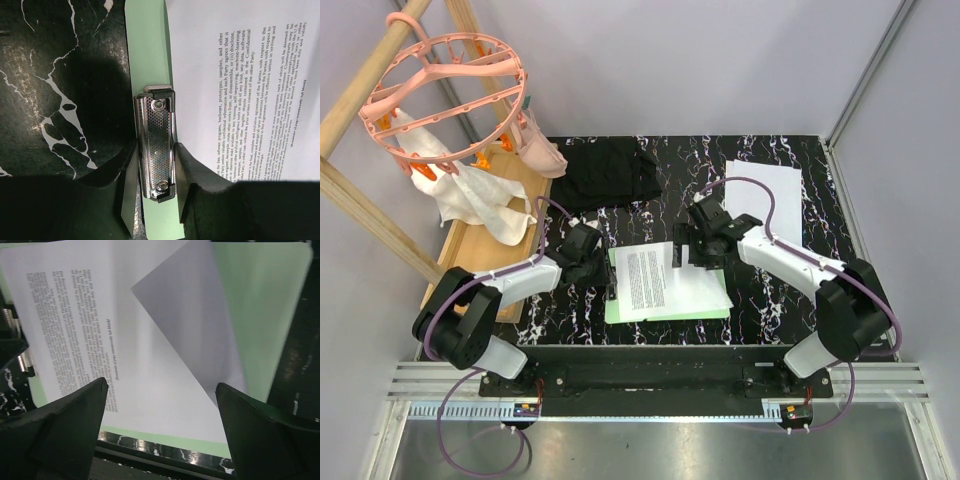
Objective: Put the files into the folder
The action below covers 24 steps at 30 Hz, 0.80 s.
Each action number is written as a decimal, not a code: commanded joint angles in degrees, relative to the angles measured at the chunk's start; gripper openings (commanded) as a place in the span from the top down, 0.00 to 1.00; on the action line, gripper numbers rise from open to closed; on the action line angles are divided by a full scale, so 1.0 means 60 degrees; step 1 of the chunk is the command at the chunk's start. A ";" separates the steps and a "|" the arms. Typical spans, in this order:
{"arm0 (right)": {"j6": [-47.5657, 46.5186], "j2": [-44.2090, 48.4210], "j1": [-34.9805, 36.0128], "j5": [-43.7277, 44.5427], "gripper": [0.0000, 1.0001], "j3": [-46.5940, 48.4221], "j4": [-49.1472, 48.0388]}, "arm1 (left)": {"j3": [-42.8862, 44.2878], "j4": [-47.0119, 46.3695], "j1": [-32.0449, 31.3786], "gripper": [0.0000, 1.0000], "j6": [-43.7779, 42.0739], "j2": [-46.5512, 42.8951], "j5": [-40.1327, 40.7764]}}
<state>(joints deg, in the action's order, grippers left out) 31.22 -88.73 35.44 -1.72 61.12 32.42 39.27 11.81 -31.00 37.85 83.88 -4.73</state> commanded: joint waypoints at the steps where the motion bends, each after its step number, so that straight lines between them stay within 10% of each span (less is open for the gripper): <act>1: -0.0457 0.0871 -0.0091 0.2407 0.00 0.0112 0.1069 | 0.0165 0.0199 -0.0033 1.00 0.0065 0.0083 0.0071; 18: -0.1014 0.1137 0.0040 0.4359 0.00 0.1018 0.2257 | 0.0091 0.0096 -0.0033 1.00 0.0065 0.0098 -0.0017; 24: -0.0357 0.1107 0.0201 0.0645 0.03 0.0072 -0.0460 | 0.0033 0.0082 -0.0033 1.00 0.0035 0.0083 -0.0017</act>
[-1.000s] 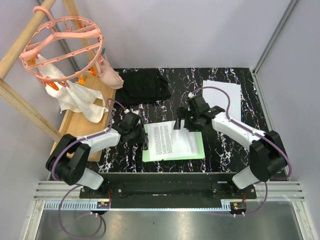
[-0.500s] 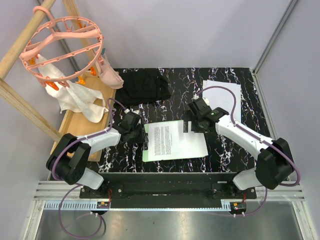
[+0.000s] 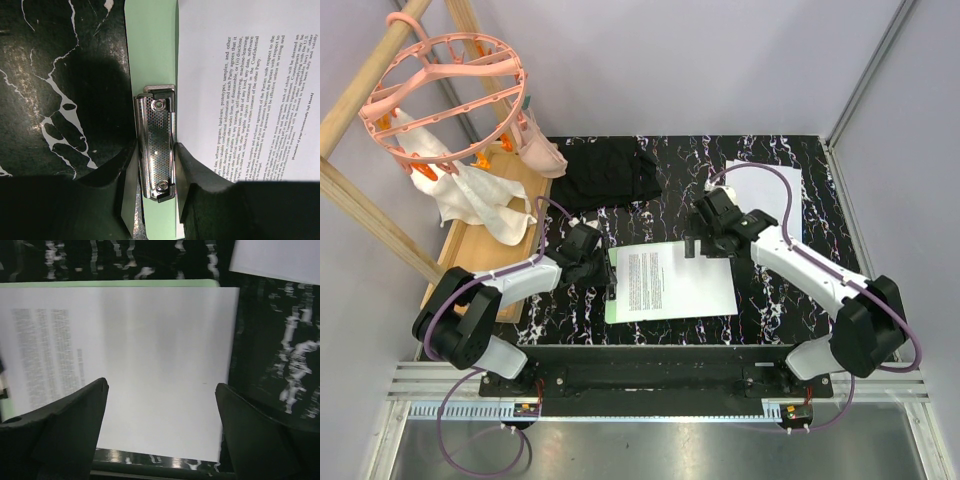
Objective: Put the files into the folder
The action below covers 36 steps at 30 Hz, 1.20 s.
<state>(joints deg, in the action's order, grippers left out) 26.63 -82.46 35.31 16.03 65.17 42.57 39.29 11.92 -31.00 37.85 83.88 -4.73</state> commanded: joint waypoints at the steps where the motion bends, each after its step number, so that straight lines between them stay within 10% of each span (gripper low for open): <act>1: 0.0932 -0.0026 0.0281 -0.3466 0.06 -0.0810 -0.3318 | 0.0029 0.0064 -0.0033 1.00 0.0035 0.0127 0.0012; 11: 0.1948 -0.1711 0.1190 -0.3816 0.27 -0.1544 -0.6127 | 0.0176 0.0093 -0.0033 1.00 0.0108 0.0288 -0.0002; 36: 0.1770 -0.3673 0.1176 -0.4634 0.29 -0.2834 -0.8397 | -0.1113 -0.1884 0.0011 1.00 0.0240 -0.0327 -0.0793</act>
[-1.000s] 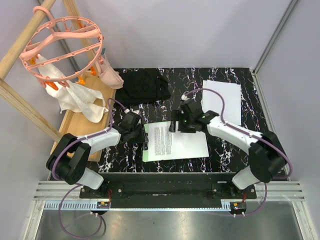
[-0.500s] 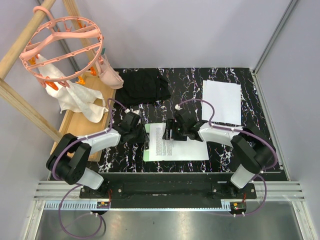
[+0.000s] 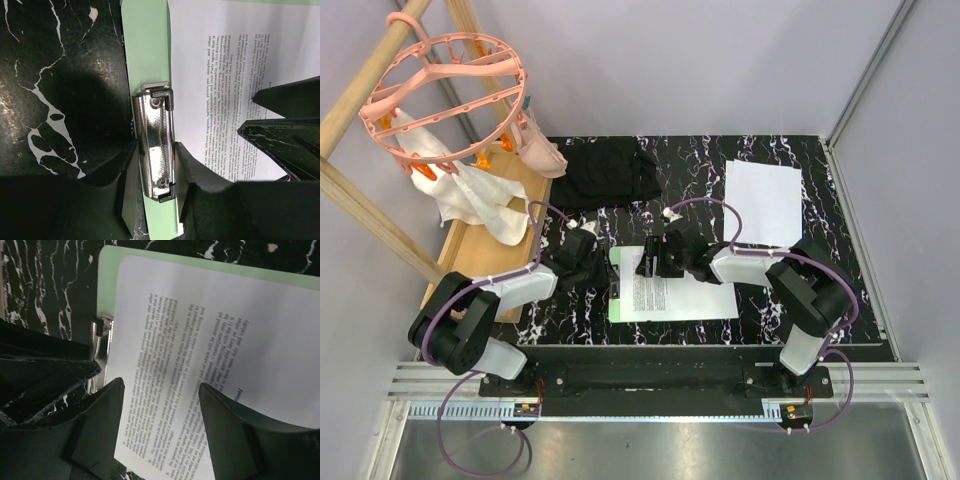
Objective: Put the files into the folder
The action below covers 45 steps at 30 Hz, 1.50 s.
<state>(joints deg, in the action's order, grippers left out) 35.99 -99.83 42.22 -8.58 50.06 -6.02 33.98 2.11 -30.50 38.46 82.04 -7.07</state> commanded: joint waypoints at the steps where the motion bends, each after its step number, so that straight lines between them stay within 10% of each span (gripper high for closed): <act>1: 0.0300 -0.0865 0.0024 -0.0649 0.30 -0.0317 -0.0532 | -0.0228 -0.0220 -0.0073 1.00 0.0153 -0.0035 -0.0360; 8: 0.0756 -0.0693 0.0025 -0.1177 0.29 -0.0025 -0.0829 | -0.0111 0.0043 -0.0087 1.00 0.0270 0.0037 -0.0184; 30: -0.1720 0.3116 -0.0296 0.3362 0.00 0.1939 0.7123 | 0.0284 0.0791 -0.0087 1.00 0.0241 0.0184 0.0007; 45: -0.2629 0.3763 -0.2612 0.2866 0.00 0.1134 0.7478 | 0.0621 0.1157 -0.0116 1.00 0.0080 0.0316 0.0051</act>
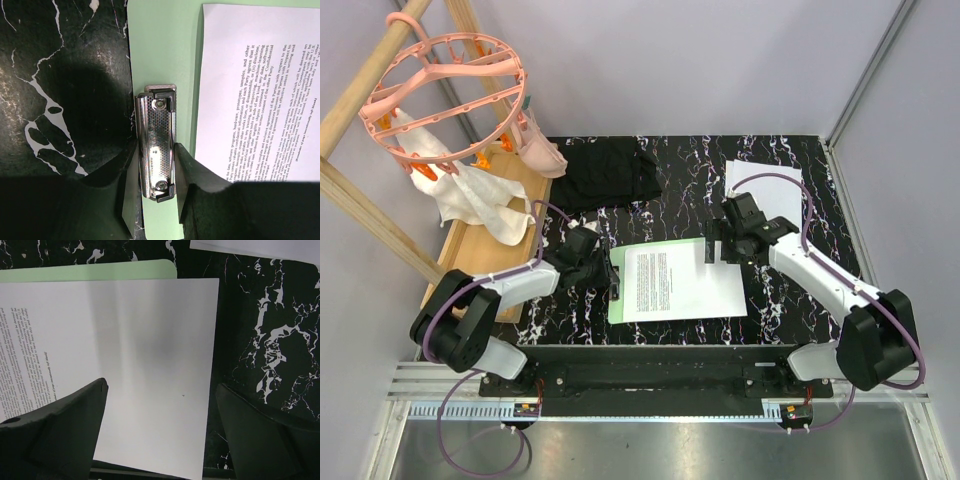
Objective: Put the files into the folder
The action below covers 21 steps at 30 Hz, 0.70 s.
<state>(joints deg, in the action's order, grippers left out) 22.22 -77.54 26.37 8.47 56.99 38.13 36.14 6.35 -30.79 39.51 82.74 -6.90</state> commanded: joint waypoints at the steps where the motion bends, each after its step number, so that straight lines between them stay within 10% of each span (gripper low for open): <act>1: -0.0319 0.0003 0.0014 0.0053 0.00 -0.0094 0.0091 | 0.0275 0.0480 -0.0069 1.00 -0.0095 0.0214 0.0021; 21: 0.0003 -0.0977 -0.0308 -0.1060 0.00 -0.1251 -0.1609 | 0.0115 -0.0105 -0.0099 1.00 -0.0183 0.0156 -0.0652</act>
<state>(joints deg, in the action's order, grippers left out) 21.50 -81.89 25.04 3.53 50.02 32.32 37.56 7.99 -31.00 38.63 83.64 -7.60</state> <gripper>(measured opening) 0.994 0.327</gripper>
